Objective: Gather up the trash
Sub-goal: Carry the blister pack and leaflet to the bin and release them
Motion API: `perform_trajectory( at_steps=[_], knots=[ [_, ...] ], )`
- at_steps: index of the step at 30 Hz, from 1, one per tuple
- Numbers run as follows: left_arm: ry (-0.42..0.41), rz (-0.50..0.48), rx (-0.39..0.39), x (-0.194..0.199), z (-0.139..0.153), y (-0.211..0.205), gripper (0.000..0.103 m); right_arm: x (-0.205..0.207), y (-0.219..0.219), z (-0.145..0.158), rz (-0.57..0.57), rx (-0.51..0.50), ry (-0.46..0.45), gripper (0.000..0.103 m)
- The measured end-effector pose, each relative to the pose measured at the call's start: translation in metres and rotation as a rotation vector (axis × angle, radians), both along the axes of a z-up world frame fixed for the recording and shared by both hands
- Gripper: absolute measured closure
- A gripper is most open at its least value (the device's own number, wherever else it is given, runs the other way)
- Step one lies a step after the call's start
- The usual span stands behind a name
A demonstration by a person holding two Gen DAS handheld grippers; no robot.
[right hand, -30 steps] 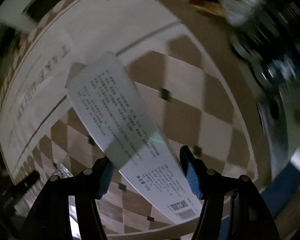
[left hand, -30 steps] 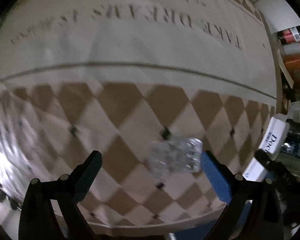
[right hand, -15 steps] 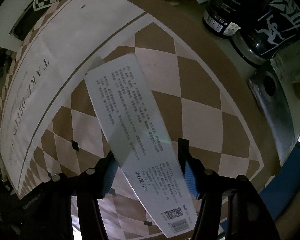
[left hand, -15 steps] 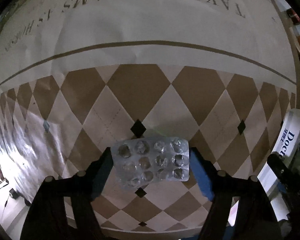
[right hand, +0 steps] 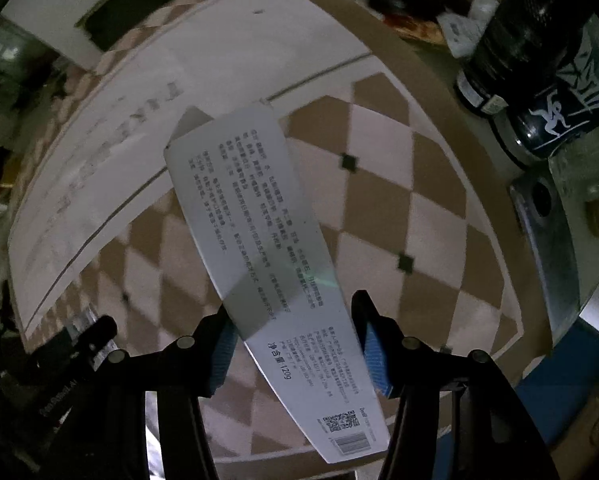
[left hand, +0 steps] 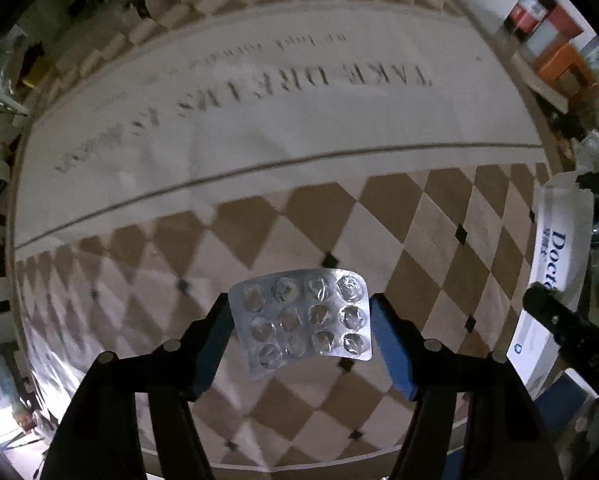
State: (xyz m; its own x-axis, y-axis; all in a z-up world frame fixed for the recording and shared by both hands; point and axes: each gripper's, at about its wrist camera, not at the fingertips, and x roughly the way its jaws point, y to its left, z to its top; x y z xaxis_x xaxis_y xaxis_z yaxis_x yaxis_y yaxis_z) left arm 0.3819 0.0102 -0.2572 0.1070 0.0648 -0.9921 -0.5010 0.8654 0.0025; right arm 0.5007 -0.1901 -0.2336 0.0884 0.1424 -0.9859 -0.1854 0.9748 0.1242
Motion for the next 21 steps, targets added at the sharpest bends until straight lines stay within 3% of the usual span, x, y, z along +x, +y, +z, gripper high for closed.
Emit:
perform_trajectory(
  at_steps=[9, 15, 18, 21],
  knots=[
    [-0.186, 0.020, 0.046, -0.109, 0.066, 0.034, 0.038, -0.092, 0.042, 0.046, 0.094, 0.084, -0.082, 0.046],
    [-0.285, 0.002, 0.048, -0.214, 0.093, 0.052, 0.038, -0.197, 0.071, 0.068, 0.143, 0.157, -0.108, 0.046],
    [-0.297, 0.003, 0.013, -0.282, 0.084, 0.063, 0.038, -0.265, 0.083, 0.068, 0.149, 0.197, -0.091, 0.046],
    [-0.260, 0.010, -0.032, -0.334, 0.055, 0.074, 0.038, -0.330, 0.094, 0.055, 0.163, 0.217, -0.054, 0.046]
  ],
)
